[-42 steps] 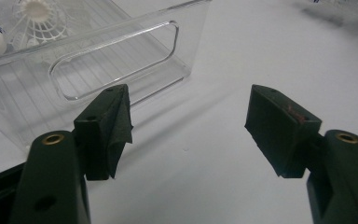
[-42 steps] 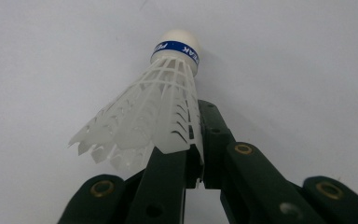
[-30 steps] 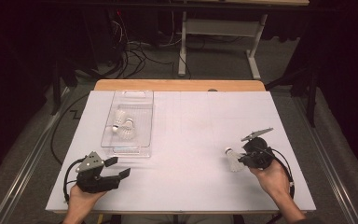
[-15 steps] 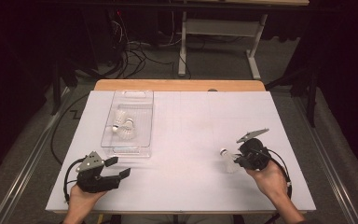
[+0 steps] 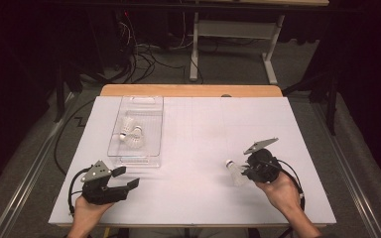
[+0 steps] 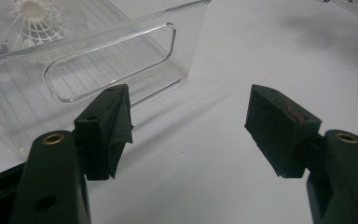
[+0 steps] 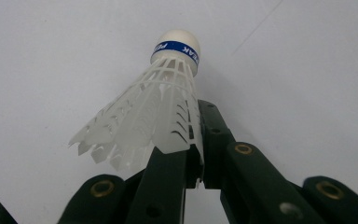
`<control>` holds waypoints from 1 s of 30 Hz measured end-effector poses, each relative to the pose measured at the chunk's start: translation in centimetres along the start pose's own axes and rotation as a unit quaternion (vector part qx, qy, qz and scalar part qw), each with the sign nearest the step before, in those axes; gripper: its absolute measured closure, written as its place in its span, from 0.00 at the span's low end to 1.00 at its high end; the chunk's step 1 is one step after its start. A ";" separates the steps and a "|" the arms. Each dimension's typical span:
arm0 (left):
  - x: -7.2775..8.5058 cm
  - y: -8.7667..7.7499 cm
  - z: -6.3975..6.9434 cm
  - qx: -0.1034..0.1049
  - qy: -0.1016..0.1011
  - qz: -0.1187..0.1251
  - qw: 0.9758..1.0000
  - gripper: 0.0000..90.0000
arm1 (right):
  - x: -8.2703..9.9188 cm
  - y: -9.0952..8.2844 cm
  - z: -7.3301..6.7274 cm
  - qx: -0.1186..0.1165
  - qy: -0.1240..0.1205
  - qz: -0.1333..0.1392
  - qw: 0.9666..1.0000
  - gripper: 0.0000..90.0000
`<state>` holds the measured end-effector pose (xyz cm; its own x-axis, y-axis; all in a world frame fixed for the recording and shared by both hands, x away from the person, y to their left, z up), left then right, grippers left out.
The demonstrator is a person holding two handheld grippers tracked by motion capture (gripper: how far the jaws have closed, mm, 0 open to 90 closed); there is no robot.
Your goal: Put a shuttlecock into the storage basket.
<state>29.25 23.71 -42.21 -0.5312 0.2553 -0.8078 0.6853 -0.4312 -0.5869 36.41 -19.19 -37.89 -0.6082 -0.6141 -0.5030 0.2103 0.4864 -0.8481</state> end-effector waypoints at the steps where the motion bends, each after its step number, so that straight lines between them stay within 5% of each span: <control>1: 0.0 0.0 0.0 0.000 0.000 0.000 1.000 0.36 | -0.1 0.0 -0.2 -0.002 -0.002 0.000 1.000 1.00; 30: -0.7 0.1 0.4 0.016 0.000 -0.002 1.000 0.35 | -1.7 1.1 -2.9 -0.028 -0.049 -0.006 0.998 1.00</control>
<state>29.49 23.08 -41.71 -0.5337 0.2575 -0.8055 0.6665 -0.4581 -0.5881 35.48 -15.85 -37.51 -0.5315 -0.6771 -0.5089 0.1592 0.5102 -0.8452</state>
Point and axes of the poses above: each handheld gripper's, and its own axes: y roughly forward along the jaws, x roughly out of its underside, z roughly to its right, the point moved 2 cm from there along y, roughly forward along the jaws, and after that the axes turned 12 degrees about -x, right-handed, at the moved point
